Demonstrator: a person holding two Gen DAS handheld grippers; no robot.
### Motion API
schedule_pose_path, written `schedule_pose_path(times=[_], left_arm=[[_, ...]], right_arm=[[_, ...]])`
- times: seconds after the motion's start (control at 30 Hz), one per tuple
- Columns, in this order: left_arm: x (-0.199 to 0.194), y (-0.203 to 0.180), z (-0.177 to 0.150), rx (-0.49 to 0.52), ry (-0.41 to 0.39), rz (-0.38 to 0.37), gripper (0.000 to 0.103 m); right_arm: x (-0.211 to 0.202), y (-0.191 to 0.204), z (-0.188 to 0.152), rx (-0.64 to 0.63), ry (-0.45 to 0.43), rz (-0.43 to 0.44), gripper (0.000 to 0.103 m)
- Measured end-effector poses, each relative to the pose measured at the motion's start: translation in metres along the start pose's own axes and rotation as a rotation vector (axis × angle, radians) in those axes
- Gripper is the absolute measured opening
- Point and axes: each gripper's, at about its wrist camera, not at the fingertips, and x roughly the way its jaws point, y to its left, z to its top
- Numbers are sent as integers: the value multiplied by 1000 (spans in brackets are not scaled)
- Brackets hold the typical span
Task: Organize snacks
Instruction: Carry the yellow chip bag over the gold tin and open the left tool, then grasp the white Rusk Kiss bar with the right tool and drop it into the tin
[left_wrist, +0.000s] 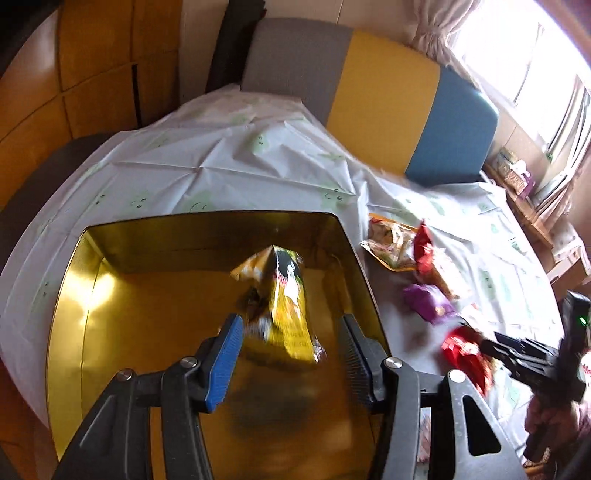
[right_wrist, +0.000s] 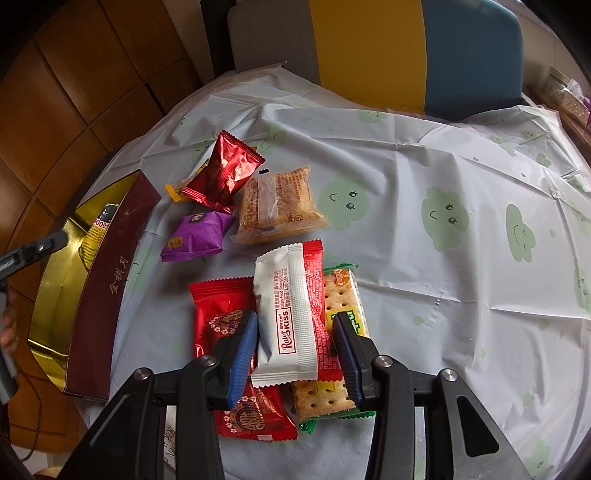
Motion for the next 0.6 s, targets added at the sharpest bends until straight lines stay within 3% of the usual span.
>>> schedule_pose_path(times=[0.27,0.6], left_arm=[[-27,-13,-42,12,1,-33,54],[-43,-24,-68,44,-1,-17,54]], right_arm=[[0,1,-1,-12,13,3,42],[-2,5,-4,-51,4,-42,34]])
